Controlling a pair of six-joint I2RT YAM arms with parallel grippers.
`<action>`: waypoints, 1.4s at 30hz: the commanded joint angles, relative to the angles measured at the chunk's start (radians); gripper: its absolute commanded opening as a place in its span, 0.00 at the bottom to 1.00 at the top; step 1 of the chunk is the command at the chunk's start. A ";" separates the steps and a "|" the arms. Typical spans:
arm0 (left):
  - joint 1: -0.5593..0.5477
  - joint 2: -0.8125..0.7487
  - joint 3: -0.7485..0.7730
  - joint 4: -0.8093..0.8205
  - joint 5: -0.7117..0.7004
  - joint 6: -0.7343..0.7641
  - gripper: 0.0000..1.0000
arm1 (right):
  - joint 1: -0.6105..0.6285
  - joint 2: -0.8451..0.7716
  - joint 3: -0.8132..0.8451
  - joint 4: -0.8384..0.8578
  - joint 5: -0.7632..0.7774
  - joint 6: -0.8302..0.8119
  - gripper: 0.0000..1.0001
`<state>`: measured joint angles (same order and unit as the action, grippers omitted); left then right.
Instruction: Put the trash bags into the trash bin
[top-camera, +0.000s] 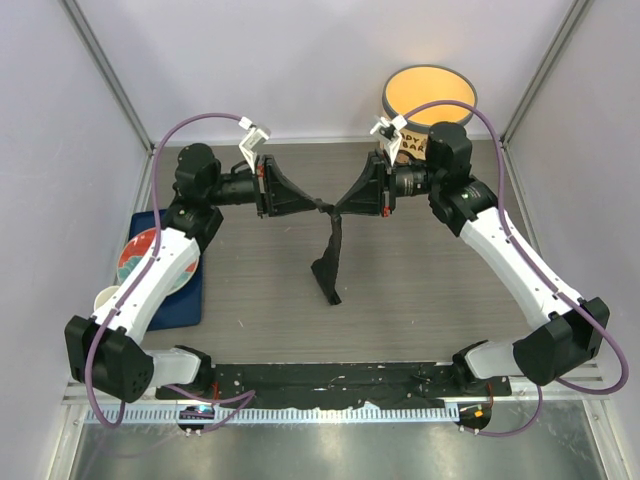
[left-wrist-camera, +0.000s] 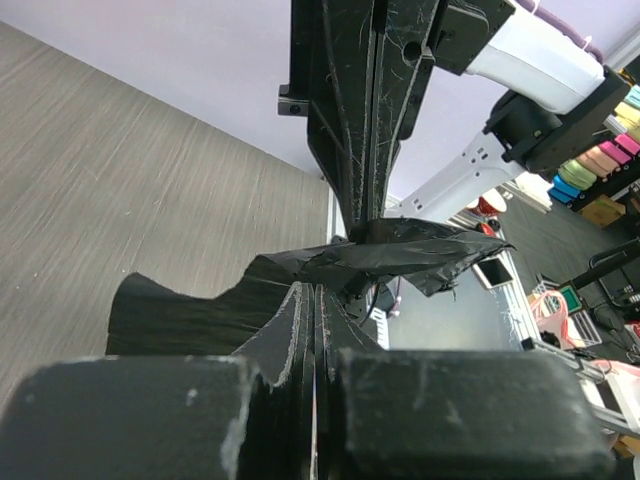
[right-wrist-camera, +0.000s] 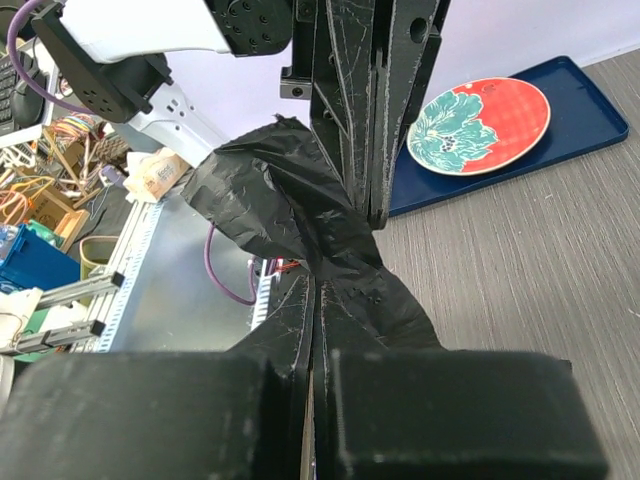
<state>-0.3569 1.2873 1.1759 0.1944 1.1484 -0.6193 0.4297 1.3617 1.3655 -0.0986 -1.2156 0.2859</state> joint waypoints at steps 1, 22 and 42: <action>0.003 -0.037 0.033 0.008 0.031 0.023 0.00 | -0.003 -0.033 0.007 0.025 -0.015 0.015 0.01; -0.099 -0.003 0.079 0.076 -0.030 0.069 0.26 | -0.003 -0.021 -0.040 0.214 -0.064 0.156 0.01; -0.070 0.006 0.048 0.191 0.043 -0.129 0.00 | -0.060 -0.009 -0.023 0.197 -0.021 0.167 0.01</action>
<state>-0.4297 1.2915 1.2198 0.3077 1.1591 -0.6987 0.3687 1.3613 1.3251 0.0753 -1.2407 0.4484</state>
